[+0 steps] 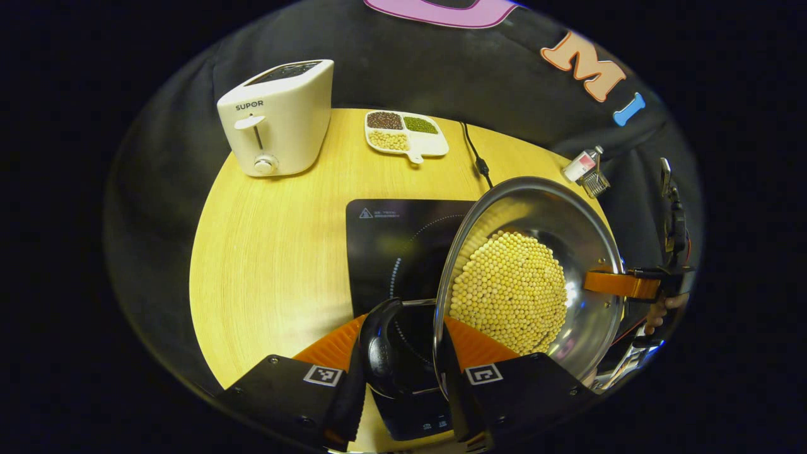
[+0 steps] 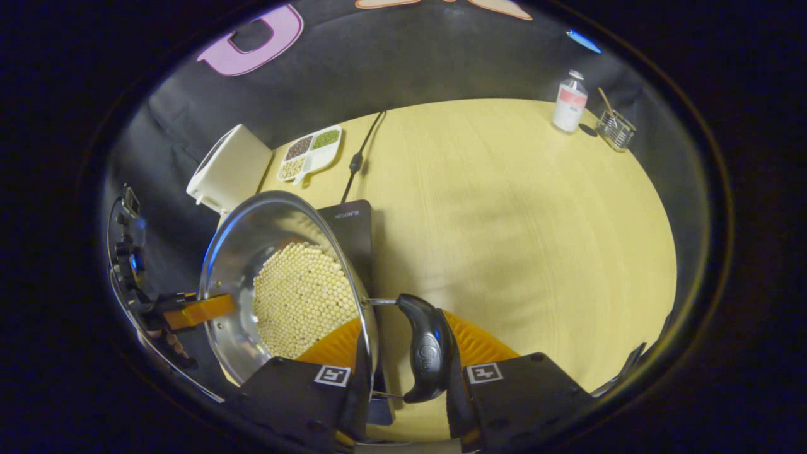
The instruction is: First push the handle of the pot to place it horizontally, then grasp the pot with both hands and set it on the induction cooktop.
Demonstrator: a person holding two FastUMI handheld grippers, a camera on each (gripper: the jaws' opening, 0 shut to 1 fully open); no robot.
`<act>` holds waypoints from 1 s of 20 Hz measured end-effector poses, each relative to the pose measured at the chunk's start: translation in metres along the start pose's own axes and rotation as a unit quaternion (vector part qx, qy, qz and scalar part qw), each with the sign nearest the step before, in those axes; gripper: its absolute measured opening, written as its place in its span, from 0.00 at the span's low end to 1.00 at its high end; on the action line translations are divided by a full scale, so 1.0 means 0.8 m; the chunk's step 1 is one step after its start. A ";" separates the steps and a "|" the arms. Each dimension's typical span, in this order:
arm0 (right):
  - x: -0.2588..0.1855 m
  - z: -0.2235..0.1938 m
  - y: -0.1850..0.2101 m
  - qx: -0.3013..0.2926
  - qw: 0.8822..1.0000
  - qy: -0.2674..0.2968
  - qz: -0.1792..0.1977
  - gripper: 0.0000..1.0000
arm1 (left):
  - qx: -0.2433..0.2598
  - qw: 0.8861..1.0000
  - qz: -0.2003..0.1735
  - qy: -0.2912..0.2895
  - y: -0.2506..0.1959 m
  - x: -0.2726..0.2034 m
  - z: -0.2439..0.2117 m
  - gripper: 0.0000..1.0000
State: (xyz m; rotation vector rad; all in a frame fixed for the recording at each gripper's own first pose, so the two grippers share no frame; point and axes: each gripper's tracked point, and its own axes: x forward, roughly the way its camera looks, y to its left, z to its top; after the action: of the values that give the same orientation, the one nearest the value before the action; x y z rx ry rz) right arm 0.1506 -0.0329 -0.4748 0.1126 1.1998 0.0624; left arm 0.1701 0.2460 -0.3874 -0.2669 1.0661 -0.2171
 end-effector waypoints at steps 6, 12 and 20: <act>0.001 0.001 -0.004 0.008 1.000 0.001 0.014 0.46 | 0.013 0.999 0.023 -0.030 0.033 -0.008 0.014 0.56; 0.003 0.001 -0.014 -0.004 1.000 -0.012 -0.005 0.55 | 0.022 0.997 0.045 -0.053 0.035 -0.005 0.024 0.63; -0.012 0.022 -0.018 0.007 0.999 -0.044 0.013 0.94 | 0.021 0.991 0.068 -0.114 0.029 -0.032 0.042 0.89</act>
State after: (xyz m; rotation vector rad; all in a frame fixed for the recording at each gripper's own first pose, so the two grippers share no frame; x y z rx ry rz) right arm 0.1634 -0.0489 -0.4609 0.1420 1.1105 0.0719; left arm 0.1888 0.2794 -0.3578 -0.1752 0.8482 -0.0836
